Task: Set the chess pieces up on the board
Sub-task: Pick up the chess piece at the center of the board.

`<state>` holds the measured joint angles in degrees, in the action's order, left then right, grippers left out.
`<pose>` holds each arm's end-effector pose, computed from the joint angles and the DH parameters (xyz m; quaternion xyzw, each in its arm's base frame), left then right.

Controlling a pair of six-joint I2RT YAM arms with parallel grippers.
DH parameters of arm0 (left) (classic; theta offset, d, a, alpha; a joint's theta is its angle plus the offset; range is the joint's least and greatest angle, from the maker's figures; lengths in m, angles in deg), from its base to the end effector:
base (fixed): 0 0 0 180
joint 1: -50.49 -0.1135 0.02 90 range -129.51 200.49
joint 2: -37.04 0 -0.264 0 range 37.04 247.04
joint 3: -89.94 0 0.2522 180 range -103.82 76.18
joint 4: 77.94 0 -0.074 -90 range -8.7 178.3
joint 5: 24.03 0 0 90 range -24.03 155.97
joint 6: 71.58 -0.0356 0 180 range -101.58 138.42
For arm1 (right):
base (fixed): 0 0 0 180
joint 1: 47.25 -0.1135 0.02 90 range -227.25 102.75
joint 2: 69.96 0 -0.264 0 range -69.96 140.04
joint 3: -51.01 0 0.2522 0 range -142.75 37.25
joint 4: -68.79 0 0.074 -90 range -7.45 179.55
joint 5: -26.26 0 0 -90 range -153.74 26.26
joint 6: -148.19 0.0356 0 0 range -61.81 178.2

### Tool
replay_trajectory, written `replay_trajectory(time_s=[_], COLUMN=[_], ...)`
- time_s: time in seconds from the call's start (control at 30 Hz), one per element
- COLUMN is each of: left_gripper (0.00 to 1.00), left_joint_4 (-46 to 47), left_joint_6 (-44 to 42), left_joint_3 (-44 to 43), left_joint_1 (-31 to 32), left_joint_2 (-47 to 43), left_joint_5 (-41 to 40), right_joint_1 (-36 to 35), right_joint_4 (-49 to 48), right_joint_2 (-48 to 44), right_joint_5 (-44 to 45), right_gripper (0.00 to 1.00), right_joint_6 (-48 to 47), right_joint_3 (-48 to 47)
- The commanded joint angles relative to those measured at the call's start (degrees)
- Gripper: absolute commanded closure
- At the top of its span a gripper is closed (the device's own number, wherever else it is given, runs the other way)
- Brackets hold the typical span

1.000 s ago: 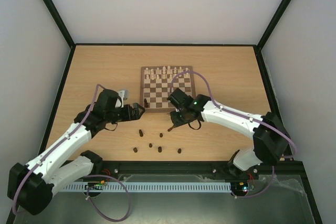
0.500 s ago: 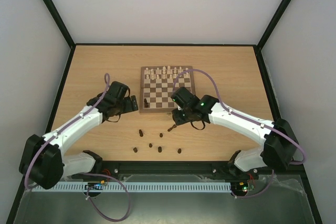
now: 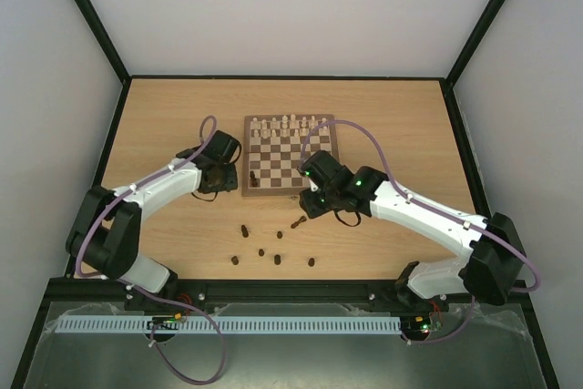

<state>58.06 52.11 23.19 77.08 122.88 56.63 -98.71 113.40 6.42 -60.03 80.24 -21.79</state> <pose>0.2606 -0.1240 0.1970 -0.0789 0.9663 -0.0480 0.2403 0.1779 0.2196 0.2727 -0.2258 0.9060 0.1892 0.3038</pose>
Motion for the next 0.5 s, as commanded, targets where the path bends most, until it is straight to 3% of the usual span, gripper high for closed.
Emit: replay_trajectory(time_s=[0.0,0.3,0.47], left_gripper=[0.54,0.62,0.72], left_joint_4=[-0.7,1.4,2.5], left_joint_6=[-0.4,-0.9,-1.2], left_joint_3=[-1.1,-1.5,-2.2], left_joint_1=[-0.2,0.1,0.1], left_joint_2=[2.7,7.3,9.2], left_joint_5=[-0.6,0.6,1.1], right_joint_1=[0.0,-0.1,-0.1], right_joint_4=[0.5,0.7,0.7], right_joint_2=[-1.6,-2.3,-2.9], right_joint_5=[-1.3,-1.6,-1.1], right_gripper=[0.62,0.62,0.62], right_joint_6=[-1.0,-1.1,-1.0], right_joint_3=[1.1,1.3,1.7])
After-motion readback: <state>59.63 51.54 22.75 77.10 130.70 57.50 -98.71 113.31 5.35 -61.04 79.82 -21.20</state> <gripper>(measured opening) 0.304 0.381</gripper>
